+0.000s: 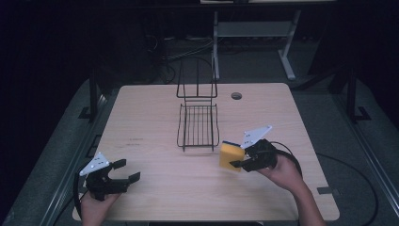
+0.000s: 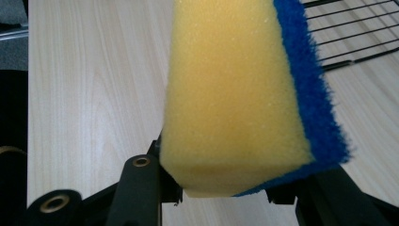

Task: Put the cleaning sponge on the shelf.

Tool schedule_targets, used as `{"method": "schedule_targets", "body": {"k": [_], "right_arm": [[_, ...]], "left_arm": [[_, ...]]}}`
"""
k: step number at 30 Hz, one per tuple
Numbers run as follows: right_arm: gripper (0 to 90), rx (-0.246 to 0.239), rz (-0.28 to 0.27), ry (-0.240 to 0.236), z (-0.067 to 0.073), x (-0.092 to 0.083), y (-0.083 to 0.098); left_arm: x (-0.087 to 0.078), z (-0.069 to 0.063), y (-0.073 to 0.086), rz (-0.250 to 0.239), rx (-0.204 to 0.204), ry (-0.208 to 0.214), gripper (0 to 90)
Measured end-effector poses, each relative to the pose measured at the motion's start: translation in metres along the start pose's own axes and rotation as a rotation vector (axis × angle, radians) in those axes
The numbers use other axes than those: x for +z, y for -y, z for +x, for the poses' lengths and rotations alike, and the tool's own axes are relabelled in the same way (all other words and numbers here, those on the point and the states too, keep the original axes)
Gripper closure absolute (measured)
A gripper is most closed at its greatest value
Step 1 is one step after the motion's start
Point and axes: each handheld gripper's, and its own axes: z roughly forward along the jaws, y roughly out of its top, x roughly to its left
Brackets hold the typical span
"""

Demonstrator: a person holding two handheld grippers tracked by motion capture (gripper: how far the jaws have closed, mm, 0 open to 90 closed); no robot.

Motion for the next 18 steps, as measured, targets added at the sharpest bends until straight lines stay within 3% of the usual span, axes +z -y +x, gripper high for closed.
{"method": "schedule_targets", "body": {"k": [18], "right_arm": [[56.5, -0.015, 0.002, -0.02, -0.012, 0.005, -0.019]], "left_arm": [[0.0, 0.0, 0.0, -0.001, -0.001, 0.0, 14.6]]}}
